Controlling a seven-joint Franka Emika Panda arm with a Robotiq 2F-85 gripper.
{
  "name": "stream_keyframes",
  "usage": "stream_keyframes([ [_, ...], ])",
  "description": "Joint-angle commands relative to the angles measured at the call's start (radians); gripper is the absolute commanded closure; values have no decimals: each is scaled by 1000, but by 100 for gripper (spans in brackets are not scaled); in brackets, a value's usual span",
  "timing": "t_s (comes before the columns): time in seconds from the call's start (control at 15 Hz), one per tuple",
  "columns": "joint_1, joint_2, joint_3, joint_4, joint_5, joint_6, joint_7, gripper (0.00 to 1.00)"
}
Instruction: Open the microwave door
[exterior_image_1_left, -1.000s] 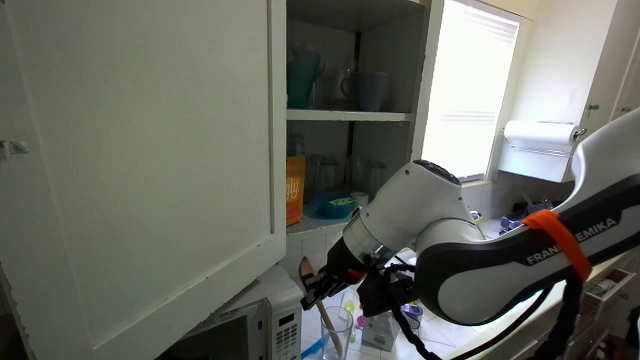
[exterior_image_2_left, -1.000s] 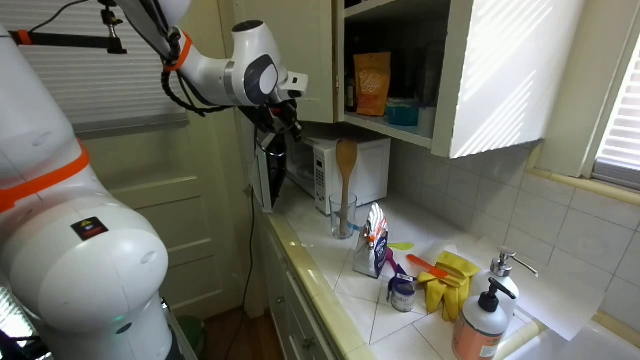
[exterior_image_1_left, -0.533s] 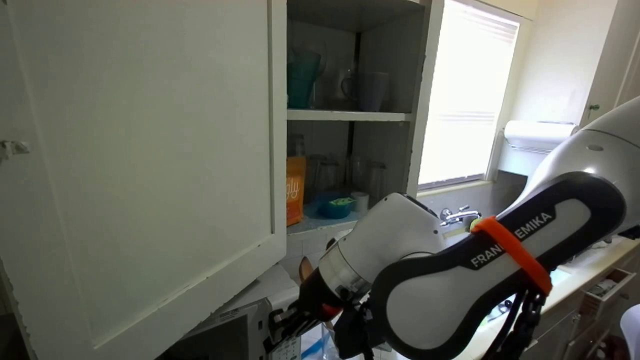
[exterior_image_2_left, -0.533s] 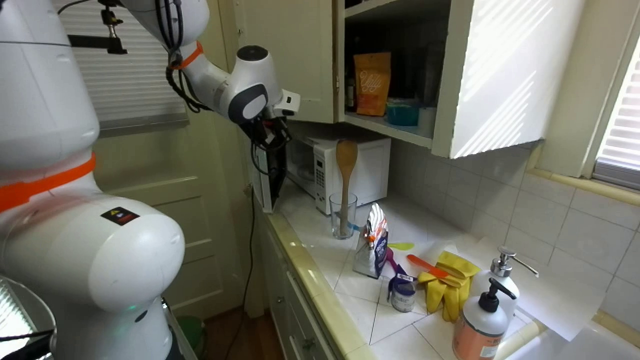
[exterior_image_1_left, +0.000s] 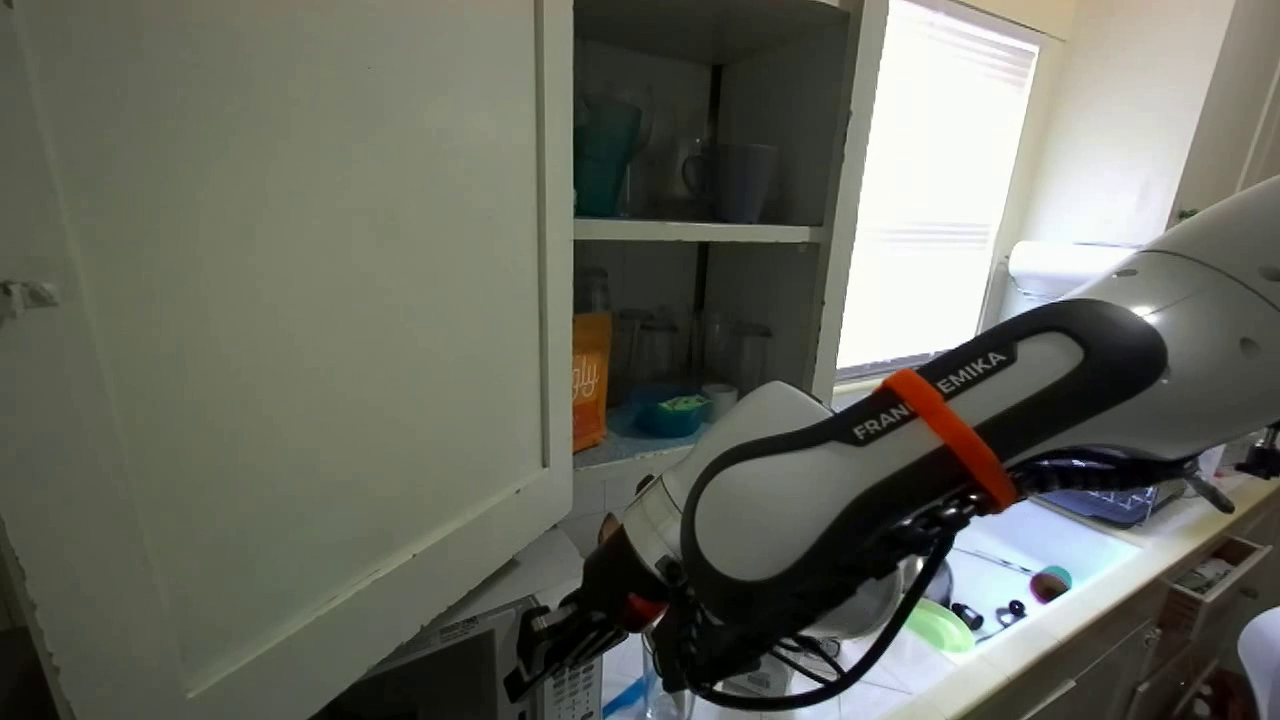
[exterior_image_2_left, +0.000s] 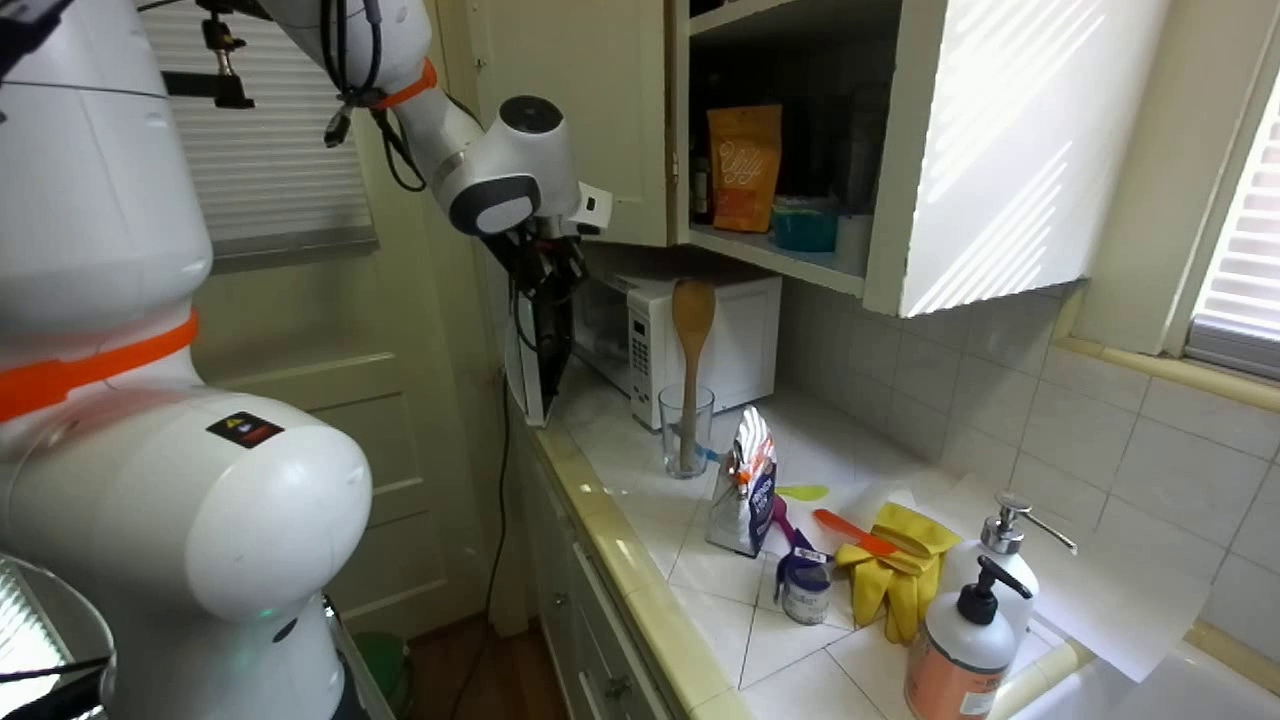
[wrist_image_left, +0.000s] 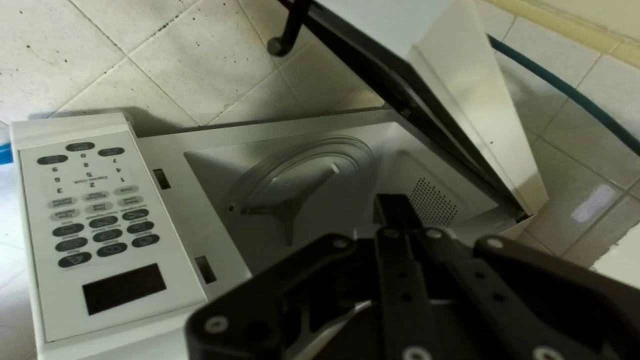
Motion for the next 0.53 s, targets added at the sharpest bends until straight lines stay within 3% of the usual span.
stream_keyframes([
  [0.0, -11, 20, -11, 37, 133, -81, -132, 100],
  [0.47, -30, 41, -24, 55, 230, -209, -250, 100],
])
